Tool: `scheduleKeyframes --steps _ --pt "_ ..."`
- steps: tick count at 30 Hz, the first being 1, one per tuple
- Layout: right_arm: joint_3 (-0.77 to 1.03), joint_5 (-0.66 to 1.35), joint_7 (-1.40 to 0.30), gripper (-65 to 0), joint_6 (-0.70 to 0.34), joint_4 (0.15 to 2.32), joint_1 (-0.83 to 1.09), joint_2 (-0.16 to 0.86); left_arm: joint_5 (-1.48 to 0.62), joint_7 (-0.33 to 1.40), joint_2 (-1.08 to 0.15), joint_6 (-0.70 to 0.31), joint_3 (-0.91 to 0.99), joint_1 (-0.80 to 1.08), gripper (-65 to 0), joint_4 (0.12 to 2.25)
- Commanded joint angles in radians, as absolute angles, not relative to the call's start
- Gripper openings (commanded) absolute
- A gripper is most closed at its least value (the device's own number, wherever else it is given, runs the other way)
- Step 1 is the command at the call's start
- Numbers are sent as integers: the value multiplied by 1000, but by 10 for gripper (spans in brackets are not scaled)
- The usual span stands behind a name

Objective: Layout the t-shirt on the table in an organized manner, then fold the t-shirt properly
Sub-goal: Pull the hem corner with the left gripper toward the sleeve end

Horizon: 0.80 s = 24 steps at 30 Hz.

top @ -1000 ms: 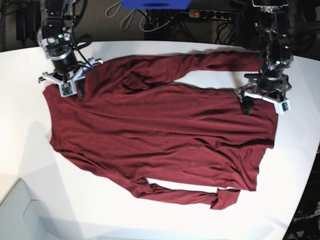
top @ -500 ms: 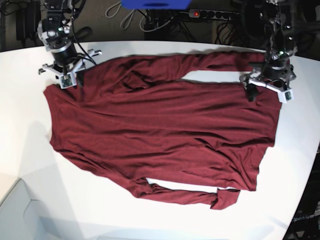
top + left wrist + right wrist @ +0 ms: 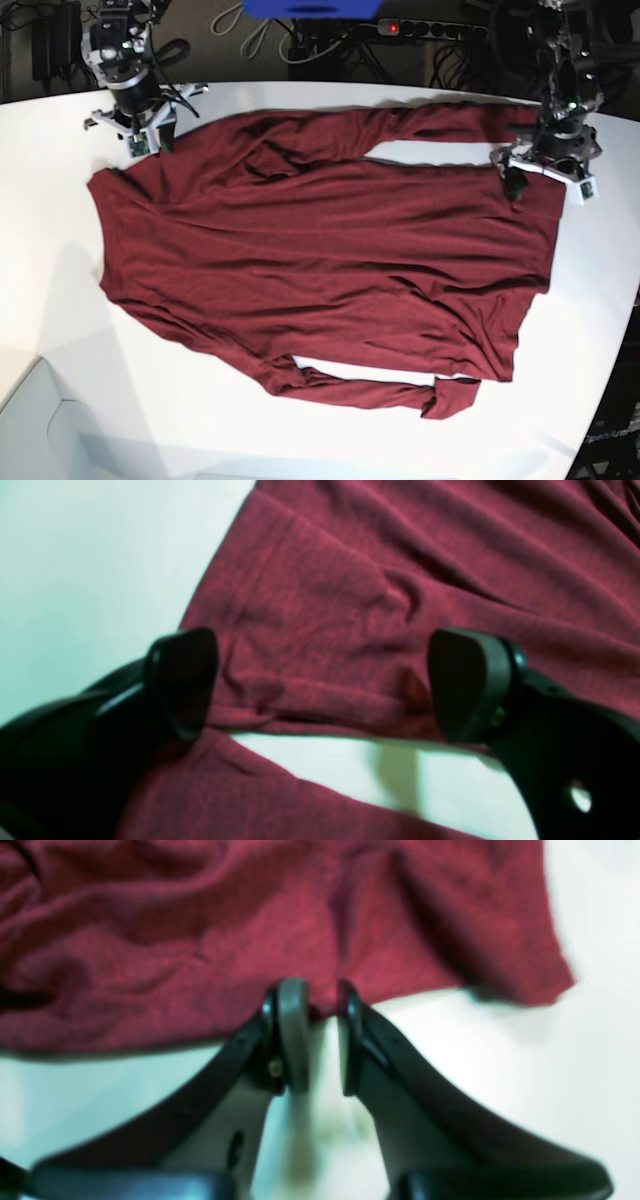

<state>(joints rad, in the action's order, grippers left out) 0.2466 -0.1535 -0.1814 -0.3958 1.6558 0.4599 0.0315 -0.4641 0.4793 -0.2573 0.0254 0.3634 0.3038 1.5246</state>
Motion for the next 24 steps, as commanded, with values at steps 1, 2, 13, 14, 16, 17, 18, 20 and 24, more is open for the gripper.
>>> scheduleKeyframes --steps 1,2,13,14,16,17,18,20,24 --pt "249 -151 -171 -535 -392 1656 447 36 -469 461 -271 22 371 300 0 1540" --pt "251 -151 -171 -535 -392 1636 444 38 -469 461 -271 22 371 300 0 1540" --pt "255 -151 -170 -535 -392 1639 522 44 -469 461 -272 22 392 295 0 1540" --pt "255 -151 -170 -535 -392 1655 533 44 -469 461 -272 22 392 295 0 1540" --pt "255 -151 -170 -535 -392 1689 559 44 -469 461 -272 22 392 295 0 1540" --pt "255 -151 -170 -535 -392 1701 570 44 -469 461 -272 22 392 295 0 1540" --pt "255 -151 -170 -535 -392 1713 579 42 -469 461 -272 22 392 295 0 1540" --pt "255 -151 -170 -535 -392 1732 587 42 -469 461 -272 22 392 286 0 1540" --pt "257 -151 -170 -535 -392 1747 587 42 -475 461 -272 22 392 282 0 1547"
